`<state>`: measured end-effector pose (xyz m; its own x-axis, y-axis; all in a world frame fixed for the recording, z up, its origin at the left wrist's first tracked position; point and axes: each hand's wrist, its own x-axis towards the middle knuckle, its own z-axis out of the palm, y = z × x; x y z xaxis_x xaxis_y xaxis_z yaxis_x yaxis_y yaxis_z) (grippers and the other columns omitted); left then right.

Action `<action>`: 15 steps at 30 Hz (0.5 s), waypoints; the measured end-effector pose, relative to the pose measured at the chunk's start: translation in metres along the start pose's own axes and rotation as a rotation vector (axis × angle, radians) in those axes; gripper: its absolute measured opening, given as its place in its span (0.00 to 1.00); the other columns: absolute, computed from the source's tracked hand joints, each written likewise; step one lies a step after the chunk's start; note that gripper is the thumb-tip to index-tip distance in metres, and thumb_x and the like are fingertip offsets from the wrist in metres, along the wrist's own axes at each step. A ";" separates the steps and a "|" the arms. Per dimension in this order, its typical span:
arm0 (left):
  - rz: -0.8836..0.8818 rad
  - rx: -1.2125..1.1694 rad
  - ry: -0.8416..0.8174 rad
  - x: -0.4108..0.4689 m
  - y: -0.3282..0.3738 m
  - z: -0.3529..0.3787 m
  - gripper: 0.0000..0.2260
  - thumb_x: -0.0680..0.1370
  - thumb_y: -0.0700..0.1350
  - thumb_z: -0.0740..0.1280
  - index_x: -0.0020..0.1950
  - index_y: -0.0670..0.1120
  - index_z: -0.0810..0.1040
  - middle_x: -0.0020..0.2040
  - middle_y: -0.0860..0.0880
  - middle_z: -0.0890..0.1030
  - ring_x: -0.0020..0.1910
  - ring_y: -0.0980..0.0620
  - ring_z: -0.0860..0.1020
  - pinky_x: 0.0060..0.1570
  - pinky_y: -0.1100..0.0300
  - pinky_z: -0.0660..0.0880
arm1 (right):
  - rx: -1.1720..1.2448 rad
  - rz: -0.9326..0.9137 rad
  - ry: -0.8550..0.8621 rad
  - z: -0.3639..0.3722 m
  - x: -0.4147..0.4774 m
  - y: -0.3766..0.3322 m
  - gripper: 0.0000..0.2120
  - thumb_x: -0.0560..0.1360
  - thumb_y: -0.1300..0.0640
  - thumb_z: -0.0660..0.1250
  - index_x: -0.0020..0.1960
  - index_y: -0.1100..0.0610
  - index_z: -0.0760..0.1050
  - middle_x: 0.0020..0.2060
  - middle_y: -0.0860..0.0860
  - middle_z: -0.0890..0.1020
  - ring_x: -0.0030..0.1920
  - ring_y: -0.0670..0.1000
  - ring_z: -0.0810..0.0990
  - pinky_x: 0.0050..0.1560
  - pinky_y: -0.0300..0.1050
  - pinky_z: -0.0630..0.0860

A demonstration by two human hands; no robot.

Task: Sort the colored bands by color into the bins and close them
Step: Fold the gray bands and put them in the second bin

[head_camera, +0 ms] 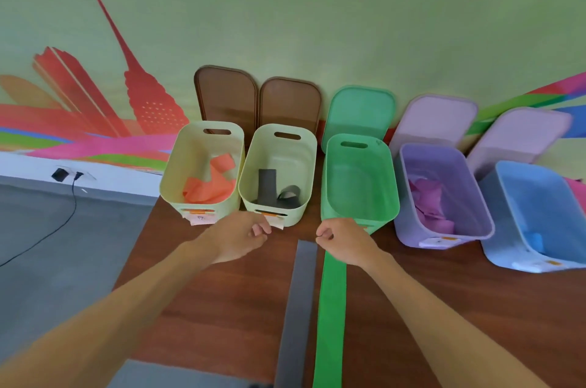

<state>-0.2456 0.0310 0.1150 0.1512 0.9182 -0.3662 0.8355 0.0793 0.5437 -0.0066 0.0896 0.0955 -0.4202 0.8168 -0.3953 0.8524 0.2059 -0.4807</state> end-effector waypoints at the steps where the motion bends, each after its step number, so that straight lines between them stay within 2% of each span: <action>1: -0.009 -0.023 -0.008 0.002 -0.002 0.011 0.06 0.77 0.46 0.64 0.52 0.53 0.79 0.44 0.55 0.79 0.42 0.56 0.77 0.45 0.63 0.74 | 0.006 0.010 -0.019 0.005 -0.001 0.006 0.11 0.76 0.54 0.63 0.55 0.54 0.80 0.50 0.49 0.83 0.50 0.49 0.80 0.54 0.48 0.78; 6: -0.082 -0.093 -0.059 0.018 -0.010 0.064 0.07 0.77 0.45 0.65 0.53 0.51 0.79 0.46 0.54 0.80 0.43 0.57 0.78 0.48 0.64 0.75 | 0.025 0.074 -0.161 0.027 0.004 0.038 0.11 0.76 0.55 0.64 0.56 0.54 0.78 0.53 0.49 0.82 0.53 0.49 0.80 0.57 0.47 0.76; 9: -0.109 0.027 -0.029 0.034 -0.009 0.084 0.10 0.78 0.45 0.62 0.57 0.50 0.78 0.53 0.53 0.79 0.51 0.54 0.78 0.54 0.59 0.74 | 0.060 0.097 -0.193 0.034 0.013 0.054 0.14 0.76 0.54 0.64 0.60 0.55 0.77 0.55 0.50 0.82 0.55 0.50 0.80 0.59 0.49 0.76; 12: -0.133 0.155 0.023 0.054 0.000 0.103 0.12 0.78 0.47 0.60 0.60 0.51 0.76 0.56 0.52 0.77 0.56 0.48 0.77 0.55 0.54 0.73 | 0.097 0.089 -0.181 0.037 0.022 0.067 0.15 0.77 0.54 0.63 0.62 0.55 0.75 0.57 0.51 0.81 0.51 0.49 0.80 0.58 0.47 0.75; 15: -0.127 0.094 -0.043 0.076 0.006 0.121 0.16 0.78 0.48 0.62 0.65 0.51 0.72 0.60 0.50 0.74 0.58 0.47 0.77 0.55 0.51 0.74 | 0.121 0.065 -0.209 0.042 0.028 0.078 0.15 0.77 0.57 0.63 0.63 0.54 0.75 0.58 0.51 0.81 0.57 0.49 0.79 0.60 0.43 0.73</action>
<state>-0.1649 0.0540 -0.0005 0.0622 0.8853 -0.4608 0.8947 0.1552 0.4189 0.0352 0.1057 0.0137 -0.4313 0.6944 -0.5760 0.8418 0.0799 -0.5339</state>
